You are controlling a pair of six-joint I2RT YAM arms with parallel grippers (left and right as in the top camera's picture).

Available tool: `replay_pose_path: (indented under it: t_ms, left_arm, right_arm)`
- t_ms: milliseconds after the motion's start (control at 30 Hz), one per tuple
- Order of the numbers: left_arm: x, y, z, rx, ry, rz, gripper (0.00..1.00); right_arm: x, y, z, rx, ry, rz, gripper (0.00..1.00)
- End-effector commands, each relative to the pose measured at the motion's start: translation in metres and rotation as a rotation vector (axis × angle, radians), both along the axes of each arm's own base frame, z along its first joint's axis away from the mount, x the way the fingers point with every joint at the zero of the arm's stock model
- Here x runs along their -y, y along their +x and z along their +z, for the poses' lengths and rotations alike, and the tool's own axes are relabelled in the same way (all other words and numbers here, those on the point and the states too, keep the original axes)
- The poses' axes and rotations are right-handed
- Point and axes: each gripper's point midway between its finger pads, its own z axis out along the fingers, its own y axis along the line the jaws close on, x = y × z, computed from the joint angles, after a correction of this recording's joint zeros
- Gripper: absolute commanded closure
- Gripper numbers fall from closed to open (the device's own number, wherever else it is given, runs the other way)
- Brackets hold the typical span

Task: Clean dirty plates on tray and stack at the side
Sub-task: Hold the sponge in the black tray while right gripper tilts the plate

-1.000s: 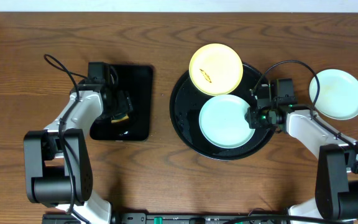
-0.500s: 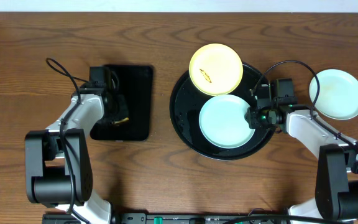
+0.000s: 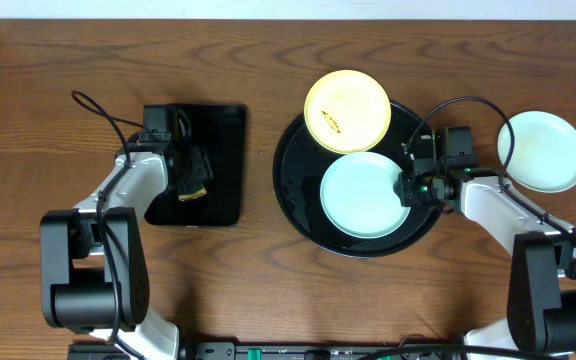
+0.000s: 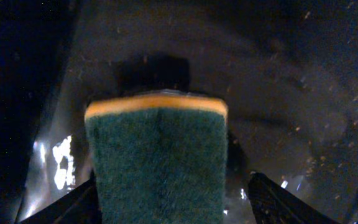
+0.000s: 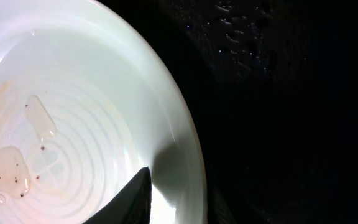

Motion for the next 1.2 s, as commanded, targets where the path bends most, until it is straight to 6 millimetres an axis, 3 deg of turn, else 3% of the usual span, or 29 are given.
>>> replay_pose_path:
  t_ms: [0,67,133,167,233,300,333,500,567,667,1000,1167]
  left_arm:
    - [0.0,0.003,-0.008,0.023,0.011,-0.007,0.3]
    - [0.004,-0.001,-0.014,0.024,0.011,-0.016,0.37]
    - [0.01,-0.006,-0.021,0.019,0.012,-0.034,0.52]
    - [0.011,-0.007,-0.022,0.019,0.011,-0.037,0.69]
    - [0.013,-0.005,-0.019,0.025,0.01,-0.041,0.92]
    - [0.013,-0.003,-0.014,0.031,0.01,-0.04,0.92]
    - [0.013,-0.002,-0.009,0.037,0.006,-0.041,0.92]
    - [0.015,0.003,0.024,0.104,0.0,-0.044,0.92]
    - [0.016,0.001,0.046,0.145,-0.008,-0.048,0.92]
    - [0.017,-0.003,0.064,0.174,-0.013,-0.05,0.92]
    - [0.019,-0.01,0.064,0.154,-0.023,-0.054,0.92]
    - [0.019,-0.012,0.062,0.143,-0.024,-0.054,0.92]
  right_arm:
    - [0.008,-0.012,-0.015,-0.052,-0.049,-0.014,0.71]
    - [0.008,-0.012,-0.015,-0.052,-0.05,-0.014,0.71]
    - [0.008,-0.012,-0.015,-0.051,-0.049,-0.014,0.71]
    - [0.008,-0.012,-0.015,-0.051,-0.049,-0.014,0.71]
    - [0.008,-0.012,-0.016,-0.052,-0.05,-0.014,0.74]
    - [0.008,-0.013,-0.016,-0.054,-0.05,-0.014,0.79]
    - [0.008,-0.013,-0.016,-0.054,-0.05,-0.014,0.97]
    - [0.007,-0.008,-0.012,-0.039,-0.048,-0.014,0.99]
    - [0.007,-0.005,-0.001,-0.012,-0.045,-0.015,0.99]
    - [0.007,-0.003,0.016,0.028,-0.041,-0.016,0.99]
    - [0.02,0.009,0.095,0.27,-0.09,-0.061,0.99]
    - [0.018,0.007,0.104,0.288,-0.078,-0.061,0.99]
